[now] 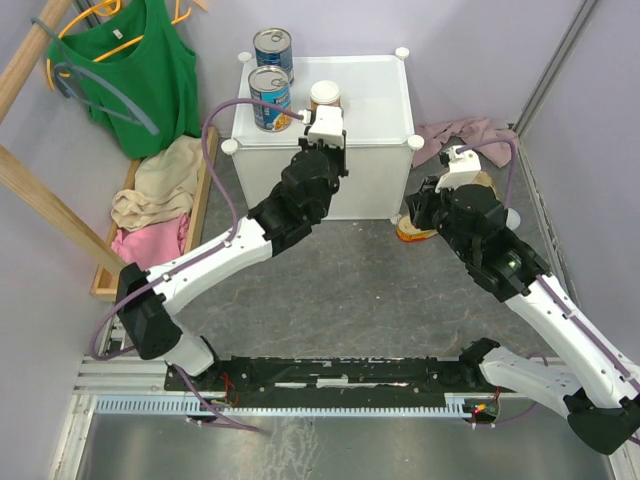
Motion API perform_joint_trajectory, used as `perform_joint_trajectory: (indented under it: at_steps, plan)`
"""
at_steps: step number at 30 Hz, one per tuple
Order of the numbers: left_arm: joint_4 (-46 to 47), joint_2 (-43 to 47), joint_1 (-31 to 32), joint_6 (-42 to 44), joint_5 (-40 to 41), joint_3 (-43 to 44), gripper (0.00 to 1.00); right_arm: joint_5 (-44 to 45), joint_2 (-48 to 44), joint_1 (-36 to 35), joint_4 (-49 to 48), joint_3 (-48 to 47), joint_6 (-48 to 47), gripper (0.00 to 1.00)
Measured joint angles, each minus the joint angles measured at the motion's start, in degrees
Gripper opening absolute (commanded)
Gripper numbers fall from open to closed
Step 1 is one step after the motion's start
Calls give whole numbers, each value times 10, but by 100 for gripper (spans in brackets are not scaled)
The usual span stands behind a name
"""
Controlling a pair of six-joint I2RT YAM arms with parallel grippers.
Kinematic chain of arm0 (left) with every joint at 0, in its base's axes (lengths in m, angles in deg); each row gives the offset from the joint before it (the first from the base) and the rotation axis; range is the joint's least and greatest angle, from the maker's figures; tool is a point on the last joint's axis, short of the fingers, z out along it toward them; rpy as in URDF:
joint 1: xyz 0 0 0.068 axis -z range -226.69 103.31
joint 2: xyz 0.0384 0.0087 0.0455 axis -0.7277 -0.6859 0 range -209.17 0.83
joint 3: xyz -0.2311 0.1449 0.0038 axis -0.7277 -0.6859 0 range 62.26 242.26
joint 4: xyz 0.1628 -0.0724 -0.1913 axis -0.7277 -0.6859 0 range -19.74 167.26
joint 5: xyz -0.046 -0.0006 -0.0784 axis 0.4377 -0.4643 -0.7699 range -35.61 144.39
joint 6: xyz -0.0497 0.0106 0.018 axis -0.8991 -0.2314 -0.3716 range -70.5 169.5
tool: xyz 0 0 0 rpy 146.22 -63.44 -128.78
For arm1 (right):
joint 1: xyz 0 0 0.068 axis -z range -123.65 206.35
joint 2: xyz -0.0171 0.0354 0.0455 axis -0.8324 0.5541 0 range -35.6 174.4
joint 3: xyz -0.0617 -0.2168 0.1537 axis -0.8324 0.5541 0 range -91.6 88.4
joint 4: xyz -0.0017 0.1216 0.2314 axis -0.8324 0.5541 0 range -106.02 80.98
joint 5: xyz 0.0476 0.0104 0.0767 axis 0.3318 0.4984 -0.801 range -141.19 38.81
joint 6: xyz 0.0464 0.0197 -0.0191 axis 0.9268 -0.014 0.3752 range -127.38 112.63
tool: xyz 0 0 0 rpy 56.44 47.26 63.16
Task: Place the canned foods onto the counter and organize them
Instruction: Place the canned food on the counter.
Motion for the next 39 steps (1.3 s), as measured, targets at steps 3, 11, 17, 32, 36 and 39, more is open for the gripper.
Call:
perform_joint_trajectory:
  at_steps: [3, 11, 17, 32, 36, 39]
  plan:
    - [-4, -18, -26, -1, -21, 17, 30, 0, -4, 0, -3, 5, 2, 29]
    - [-22, -67, -71, -2, -80, 62, 28, -3, -4, 0, -14, 18, 9, 29]
    - [-35, -99, -92, -12, -108, 91, 28, -7, -1, 0, -29, 22, 9, 30]
    - [-50, -140, -125, -28, -134, 129, 27, -18, 9, 0, -46, 33, 9, 30]
    - [-51, -146, -129, -28, -137, 135, 27, -18, 13, 0, -50, 33, 9, 30]
    - [-51, -148, -133, -28, -137, 144, 27, -18, 18, 0, -53, 33, 9, 30]
